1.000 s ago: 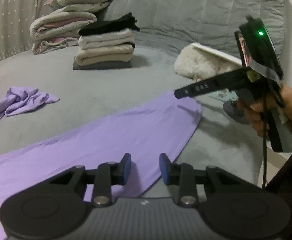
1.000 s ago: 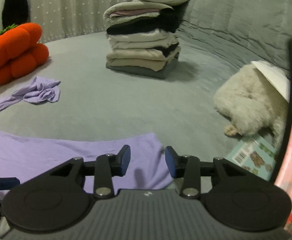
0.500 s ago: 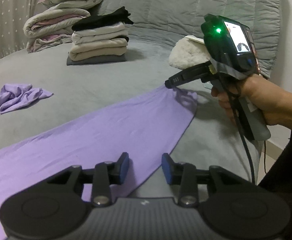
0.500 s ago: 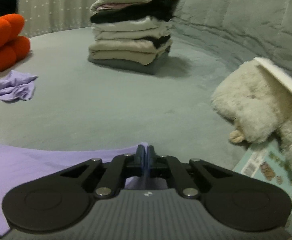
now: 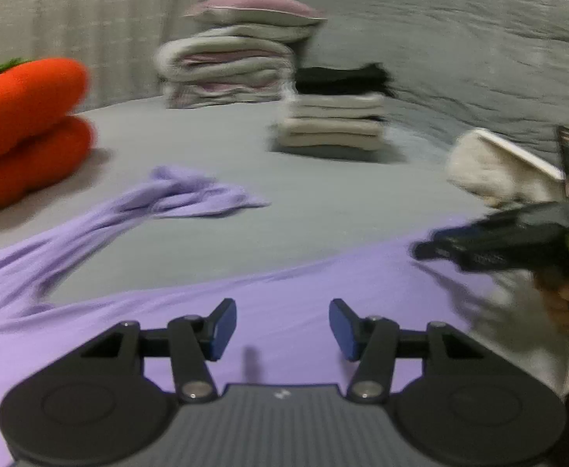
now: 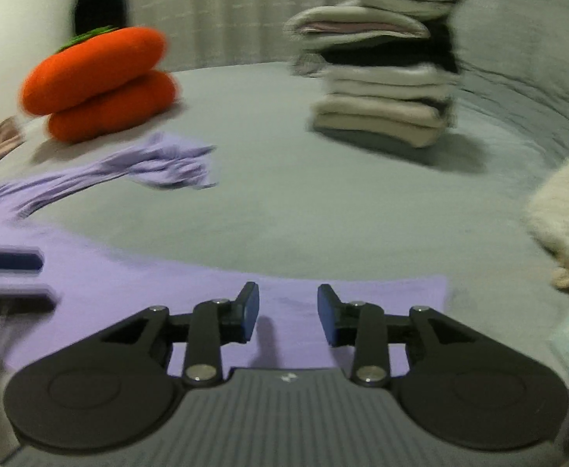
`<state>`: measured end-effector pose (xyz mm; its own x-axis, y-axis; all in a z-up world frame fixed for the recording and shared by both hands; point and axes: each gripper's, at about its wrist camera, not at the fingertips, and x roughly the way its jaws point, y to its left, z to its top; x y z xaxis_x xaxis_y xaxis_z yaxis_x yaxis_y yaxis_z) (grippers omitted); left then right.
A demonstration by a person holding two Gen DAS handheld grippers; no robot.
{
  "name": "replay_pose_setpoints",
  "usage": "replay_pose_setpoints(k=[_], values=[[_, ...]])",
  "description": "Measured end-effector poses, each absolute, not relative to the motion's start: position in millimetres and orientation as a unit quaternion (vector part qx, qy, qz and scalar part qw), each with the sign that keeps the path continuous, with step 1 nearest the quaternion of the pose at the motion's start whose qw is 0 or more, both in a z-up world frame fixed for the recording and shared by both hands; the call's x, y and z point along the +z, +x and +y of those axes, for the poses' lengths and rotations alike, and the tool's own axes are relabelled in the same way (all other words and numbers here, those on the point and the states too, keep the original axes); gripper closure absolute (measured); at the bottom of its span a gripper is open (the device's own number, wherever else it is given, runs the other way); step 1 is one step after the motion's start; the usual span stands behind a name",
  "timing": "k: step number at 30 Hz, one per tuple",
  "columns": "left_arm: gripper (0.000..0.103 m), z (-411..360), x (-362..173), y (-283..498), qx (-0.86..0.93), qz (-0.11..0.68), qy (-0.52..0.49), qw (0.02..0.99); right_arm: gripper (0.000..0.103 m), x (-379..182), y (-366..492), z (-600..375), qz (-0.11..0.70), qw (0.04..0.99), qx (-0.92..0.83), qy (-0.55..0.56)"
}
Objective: Fold clothes
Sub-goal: 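Open both grippers and lay the garment edge flat on the bed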
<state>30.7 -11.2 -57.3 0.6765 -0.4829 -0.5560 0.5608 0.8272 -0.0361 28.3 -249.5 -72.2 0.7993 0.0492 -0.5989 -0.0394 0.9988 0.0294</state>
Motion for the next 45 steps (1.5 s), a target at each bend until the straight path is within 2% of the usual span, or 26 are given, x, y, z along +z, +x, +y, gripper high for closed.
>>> replay_pose_setpoints(k=[11,20,25,31,42,45], values=[[0.046,121.4,-80.2,12.7,-0.163,0.31,0.069,0.934,0.063,-83.8,22.3,-266.5,0.325,0.945,0.023,0.008],[0.043,187.8,-63.1,16.6,-0.084,0.312,0.0,0.946,0.063,-80.1,29.7,-272.1,0.329,0.944,-0.001,-0.001],[0.042,169.1,-44.6,33.1,-0.101,0.283,-0.016,0.954,0.063,-71.3,47.2,-256.6,0.326,0.945,0.01,0.013],[0.042,117.2,-38.5,59.2,-0.13,0.294,0.006,0.947,0.063,-61.2,71.9,-224.7,0.331,0.942,0.037,0.029],[0.043,70.1,-39.9,110.8,-0.145,0.308,-0.027,0.94,0.063,-60.6,125.0,-183.2,0.367,0.916,0.094,0.13],[0.046,60.0,-44.6,125.0,-0.147,0.313,-0.024,0.938,0.063,-64.5,137.3,-179.6,0.375,0.905,0.1,0.176]])
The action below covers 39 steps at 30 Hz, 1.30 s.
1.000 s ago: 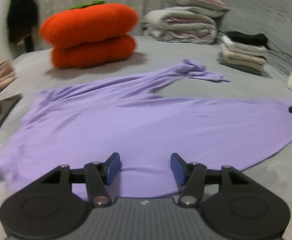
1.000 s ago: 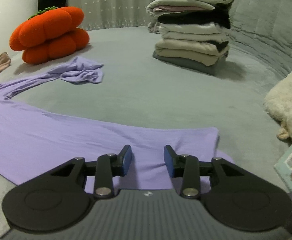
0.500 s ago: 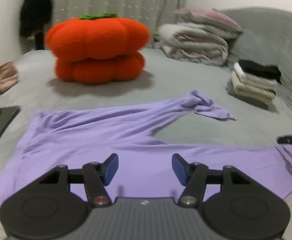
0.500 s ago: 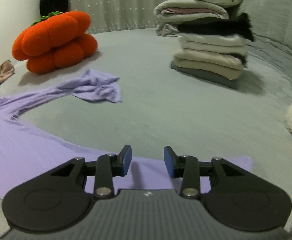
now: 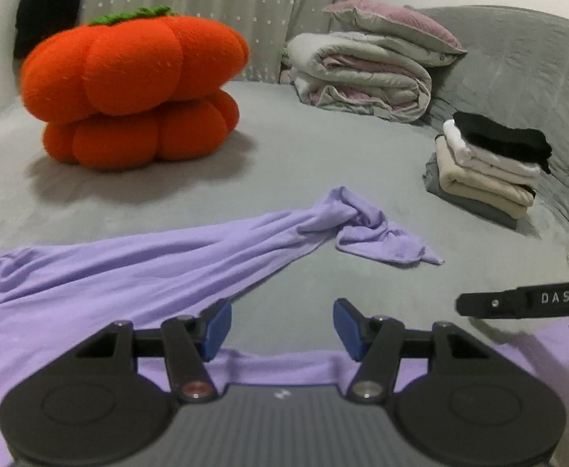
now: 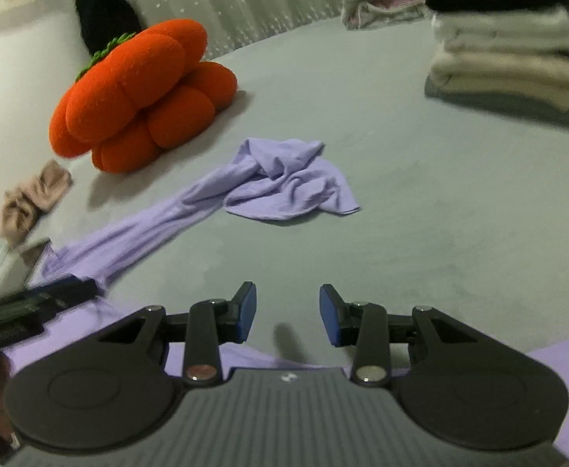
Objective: Fold clothes
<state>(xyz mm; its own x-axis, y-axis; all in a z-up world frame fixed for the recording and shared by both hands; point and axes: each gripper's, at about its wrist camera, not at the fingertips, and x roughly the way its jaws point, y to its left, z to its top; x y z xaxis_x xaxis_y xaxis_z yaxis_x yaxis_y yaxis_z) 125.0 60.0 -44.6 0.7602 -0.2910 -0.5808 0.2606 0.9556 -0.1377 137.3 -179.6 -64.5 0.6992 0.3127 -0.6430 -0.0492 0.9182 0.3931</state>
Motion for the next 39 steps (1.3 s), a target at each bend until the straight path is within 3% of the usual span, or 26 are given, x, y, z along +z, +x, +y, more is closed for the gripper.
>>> replay_pose_setpoints(k=[14,17,18,30,39], values=[[0.05,43.7,-69.7,168.0,-0.133,0.32,-0.026,0.938,0.067,-89.6,212.2,-194.4,0.37,0.865,0.075,0.331],[0.053,44.1,-74.8,169.5,-0.129,0.317,-0.016,0.939,0.084,-93.4,225.6,-195.0,0.368,0.864,0.066,0.338],[0.053,44.1,-75.1,169.0,-0.129,0.316,-0.01,0.94,0.099,-94.9,229.4,-195.0,0.37,0.863,0.063,0.338],[0.054,12.0,-49.4,184.7,-0.179,0.322,0.013,0.93,0.1,-58.5,212.9,-242.0,0.353,0.893,0.021,0.277],[0.054,-37.9,-13.2,220.0,-0.228,0.329,0.028,0.916,0.1,-63.8,167.8,-264.0,0.37,0.855,0.022,0.363]])
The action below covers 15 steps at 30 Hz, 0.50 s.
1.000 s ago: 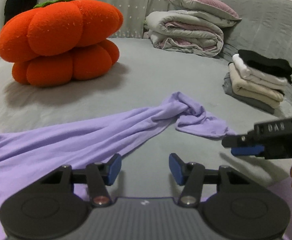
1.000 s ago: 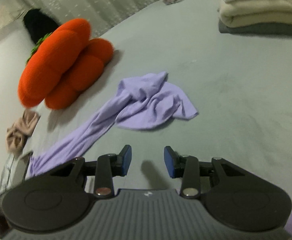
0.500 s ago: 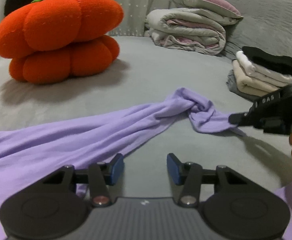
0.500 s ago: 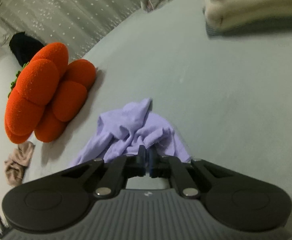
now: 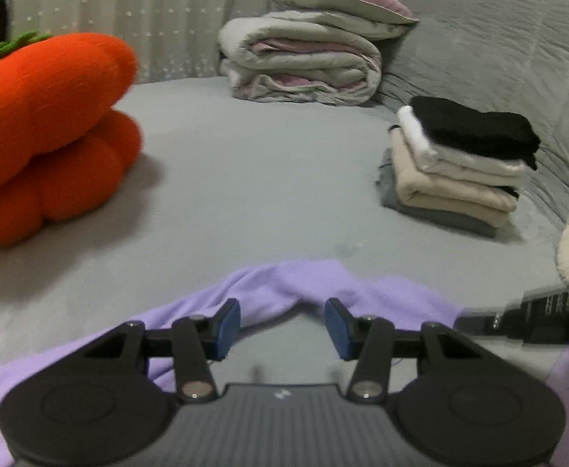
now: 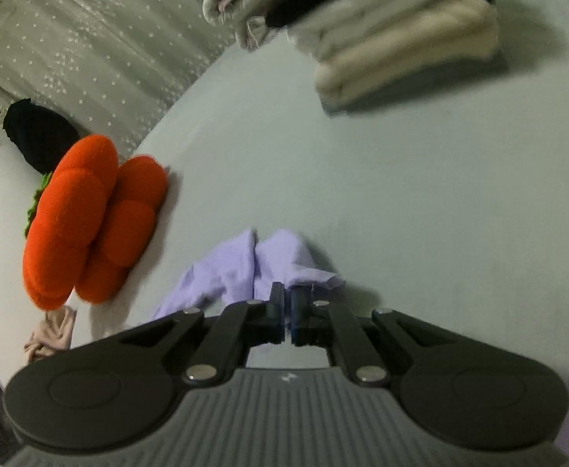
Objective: Fold clothes
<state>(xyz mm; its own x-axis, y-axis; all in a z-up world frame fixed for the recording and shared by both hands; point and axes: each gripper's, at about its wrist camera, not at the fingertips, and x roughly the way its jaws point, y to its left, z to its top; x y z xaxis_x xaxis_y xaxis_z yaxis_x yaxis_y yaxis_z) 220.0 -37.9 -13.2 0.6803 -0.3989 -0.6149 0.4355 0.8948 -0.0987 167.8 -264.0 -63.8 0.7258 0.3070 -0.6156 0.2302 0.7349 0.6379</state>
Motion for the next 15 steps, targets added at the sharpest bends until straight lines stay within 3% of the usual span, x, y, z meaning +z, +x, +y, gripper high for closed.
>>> replay_pose_setpoints(k=[8,15], values=[[0.055,-99.5,-5.4,239.6,-0.274,0.371,0.077,0.884,0.1,-88.0,156.8,-260.2,0.419,0.805,0.019,0.419],[0.061,-132.0,-17.1,255.2,-0.271,0.448,0.057,0.85,0.1,-91.5,157.7,-264.4,0.427,0.784,0.021,0.451]])
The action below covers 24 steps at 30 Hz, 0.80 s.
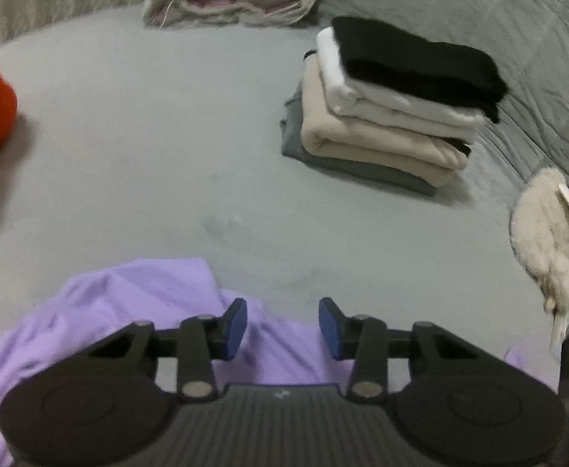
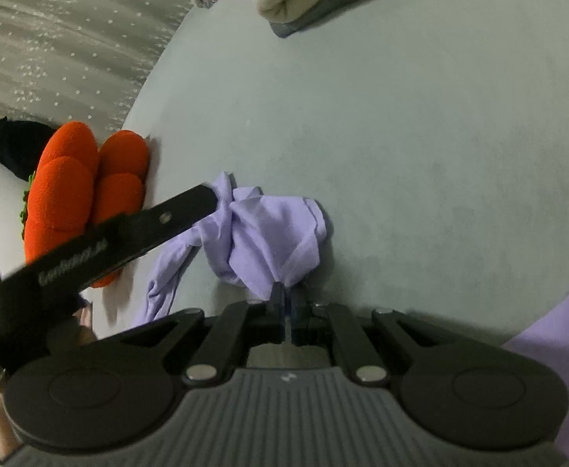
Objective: Fold clothes
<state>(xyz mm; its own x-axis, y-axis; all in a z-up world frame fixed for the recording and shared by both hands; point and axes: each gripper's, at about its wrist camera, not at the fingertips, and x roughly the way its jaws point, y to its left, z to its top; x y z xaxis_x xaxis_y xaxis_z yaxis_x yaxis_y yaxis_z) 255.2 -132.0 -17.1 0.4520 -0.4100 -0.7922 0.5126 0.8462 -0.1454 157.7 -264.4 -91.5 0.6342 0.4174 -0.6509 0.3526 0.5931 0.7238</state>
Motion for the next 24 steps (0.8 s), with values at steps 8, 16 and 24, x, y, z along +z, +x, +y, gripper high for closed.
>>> replay_pose_setpoints(k=[8,16,24], values=[[0.087,-158.4,-32.0,268.8,-0.239,0.523,0.032,0.818,0.1,-90.1,152.4,-267.1,0.43,0.776,0.018,0.461],[0.102,-168.4,-22.7,269.3,-0.262,0.489,-0.013,0.832,0.1,-84.2,151.2,-276.0,0.408,0.792,-0.012,0.454],[0.102,-186.4,-0.8,280.2,-0.304,0.439,-0.076,0.842,0.1,-63.0,149.6,-315.5,0.335,0.826,-0.057,0.449]])
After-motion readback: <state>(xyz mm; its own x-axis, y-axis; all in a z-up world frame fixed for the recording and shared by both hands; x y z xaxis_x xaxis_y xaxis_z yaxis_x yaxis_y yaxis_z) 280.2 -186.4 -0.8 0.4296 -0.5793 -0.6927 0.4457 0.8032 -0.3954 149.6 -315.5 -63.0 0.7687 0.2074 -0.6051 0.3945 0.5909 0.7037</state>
